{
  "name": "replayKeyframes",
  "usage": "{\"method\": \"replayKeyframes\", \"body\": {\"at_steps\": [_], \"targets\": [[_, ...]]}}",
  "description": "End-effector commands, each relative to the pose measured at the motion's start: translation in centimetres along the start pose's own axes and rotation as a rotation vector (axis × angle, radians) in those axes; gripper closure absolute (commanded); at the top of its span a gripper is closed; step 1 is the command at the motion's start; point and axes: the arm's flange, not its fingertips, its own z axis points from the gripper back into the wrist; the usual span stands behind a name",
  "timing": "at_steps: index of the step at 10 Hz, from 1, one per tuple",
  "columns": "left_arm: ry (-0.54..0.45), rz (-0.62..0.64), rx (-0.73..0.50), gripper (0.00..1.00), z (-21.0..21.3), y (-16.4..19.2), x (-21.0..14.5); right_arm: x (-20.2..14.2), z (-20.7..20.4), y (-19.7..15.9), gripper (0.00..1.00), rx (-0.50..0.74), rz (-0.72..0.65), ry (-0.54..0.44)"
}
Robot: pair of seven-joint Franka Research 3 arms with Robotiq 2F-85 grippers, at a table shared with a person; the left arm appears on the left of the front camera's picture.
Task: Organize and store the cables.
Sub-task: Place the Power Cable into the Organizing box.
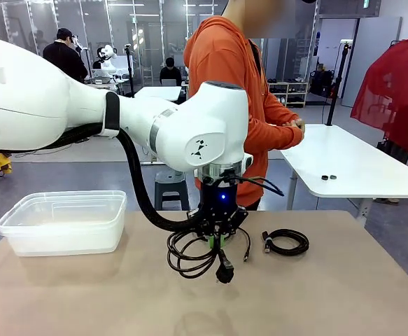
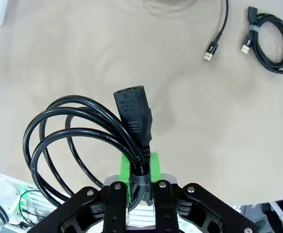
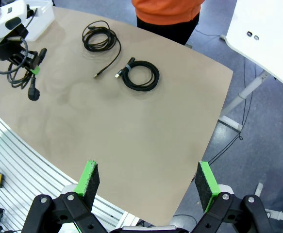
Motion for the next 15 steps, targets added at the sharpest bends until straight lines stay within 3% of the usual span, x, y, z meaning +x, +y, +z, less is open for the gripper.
{"method": "replayKeyframes", "body": {"at_steps": [1, 6, 7, 8, 10, 12, 15], "targets": [[0.009, 0.006, -0.009, 1.0, 0.2, 0.0, 0.0, 0.1, 0.0, 0.0, 0.0, -0.002, 0.001, 0.001], [0.009, 0.006, -0.009, 1.0, 0.2, 0.0, 0.0, 0.1, 0.0, 0.0, 0.0, -0.002, 0.001, 0.001], [0.003, 0.0, 0.0, 0.82, -0.1, 0.0, 0.1, 0.1, 0.0, 0.0, 0.0, -0.002, 0.001, 0.001], [0.03, -0.096, 0.03, 0.82, 1.7, 1.8, 0.6, 0.1, 0.0, 0.0, 0.0, -0.002, 0.001, 0.001], [0.022, -0.232, 0.059, 0.82, 6.0, 7.2, 1.5, 0.1, 0.0, 0.0, 0.0, -0.002, 0.001, 0.001], [0.001, -0.271, 0.055, 0.82, 10.1, 14.3, 3.0, 0.1, 0.0, 0.0, 0.0, -0.002, 0.001, 0.001], [-0.118, -0.383, 0.063, 0.82, 13.7, 25.8, 4.9, 0.1, 0.0, 0.0, 0.0, -0.002, 0.001, 0.001]]}}
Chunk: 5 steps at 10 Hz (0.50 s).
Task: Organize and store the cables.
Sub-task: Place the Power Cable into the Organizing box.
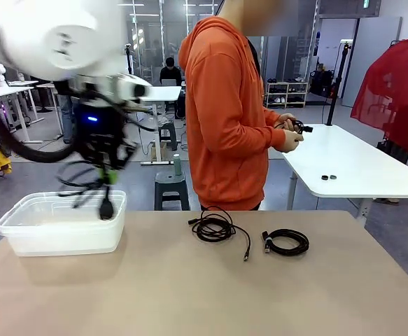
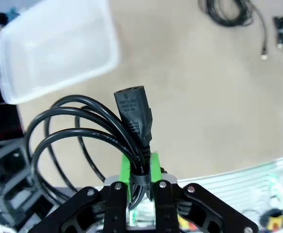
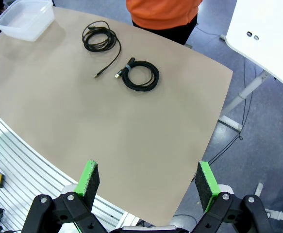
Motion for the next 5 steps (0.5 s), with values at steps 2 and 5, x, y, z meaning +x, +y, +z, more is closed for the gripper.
{"method": "replayKeyframes", "body": {"at_steps": [2, 5], "targets": [[-0.034, -0.009, -0.04, 0.82, -1.9, 8.1, -2.8, 0.1, 0.0, 0.0, 0.0, -0.002, 0.002, 0.001], [-0.073, 0.011, -0.138, 0.82, -1.8, 11.4, -4.6, 0.1, 0.0, 0.0, 0.0, -0.002, 0.002, 0.001]]}}
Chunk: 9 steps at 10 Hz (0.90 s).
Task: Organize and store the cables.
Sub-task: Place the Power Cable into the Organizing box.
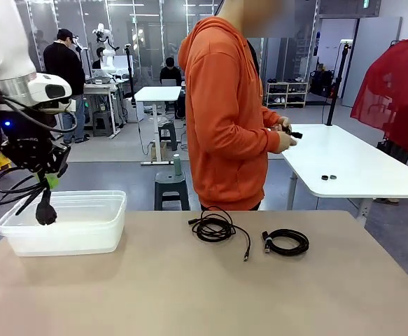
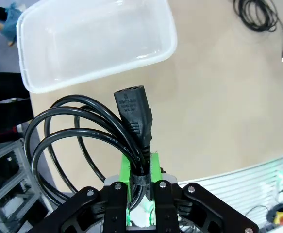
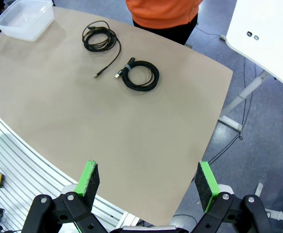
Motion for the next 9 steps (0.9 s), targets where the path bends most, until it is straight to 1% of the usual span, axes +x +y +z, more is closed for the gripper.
{"method": "replayKeyframes", "body": {"at_steps": [1, 4, 5, 6, 7, 8, 9], "targets": [[0.011, -0.007, 0.035, 0.82, 0.1, -0.7, 0.5, 0.1, 0.0, 0.0, 0.0, -0.002, 0.002, 0.001], [0.011, -0.007, 0.035, 0.82, 0.1, -0.7, 0.5, 0.1, 0.0, 0.0, 0.0, -0.002, 0.002, 0.001], [0.007, -0.012, 0.009, 0.82, -0.4, -0.7, 0.0, 0.1, 0.0, 0.0, 0.0, -0.002, 0.002, 0.001], [0.038, -0.038, 0.025, 0.82, 0.0, 0.0, 0.8, 0.1, 0.0, 0.0, 0.0, -0.002, 0.002, 0.001], [0.01, -0.037, -0.001, 0.82, 0.1, 2.3, 3.1, 0.1, 0.0, 0.0, 0.0, -0.002, 0.002, 0.001], [0.052, -0.181, 0.026, 0.82, -0.1, 4.3, 4.5, 0.1, 0.0, 0.0, 0.0, -0.002, 0.002, 0.001], [0.027, -0.259, 0.068, 0.82, -0.5, 6.3, 6.0, 0.1, 0.0, 0.0, 0.0, -0.002, 0.002, 0.001]]}}
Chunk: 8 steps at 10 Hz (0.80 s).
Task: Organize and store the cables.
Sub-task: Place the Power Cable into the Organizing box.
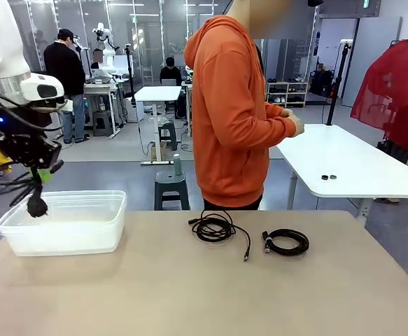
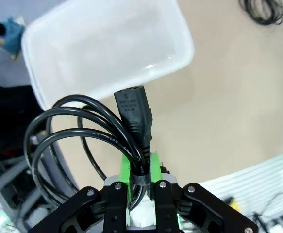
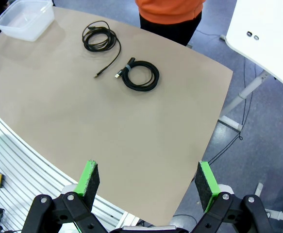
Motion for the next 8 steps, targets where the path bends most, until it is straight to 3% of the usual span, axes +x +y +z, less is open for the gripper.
{"method": "replayKeyframes", "body": {"at_steps": [1, 2, 4, 7, 8], "targets": [[0.02, -0.132, 0.017, 0.82, -0.1, 4.2, 3.4, 0.1, 0.0, 0.0, 0.0, -0.002, 0.002, 0.001], [0.014, -0.135, 0.068, 0.82, -1.2, 6.7, 4.8, 0.1, 0.0, 0.0, 0.0, -0.002, 0.002, 0.001], [0.03, -0.176, -0.007, 0.82, -3.5, 10.0, 7.1, 0.1, 0.0, 0.0, 0.0, -0.002, 0.002, 0.001], [0.058, -0.138, -0.115, 0.82, -8.8, 11.6, 9.8, 0.1, 0.0, 0.0, 0.0, -0.002, 0.002, 0.001], [0.07, -0.108, -0.098, 0.82, -9.9, 11.7, 9.8, 0.1, 0.0, 0.0, 0.0, -0.002, 0.002, 0.001]]}}
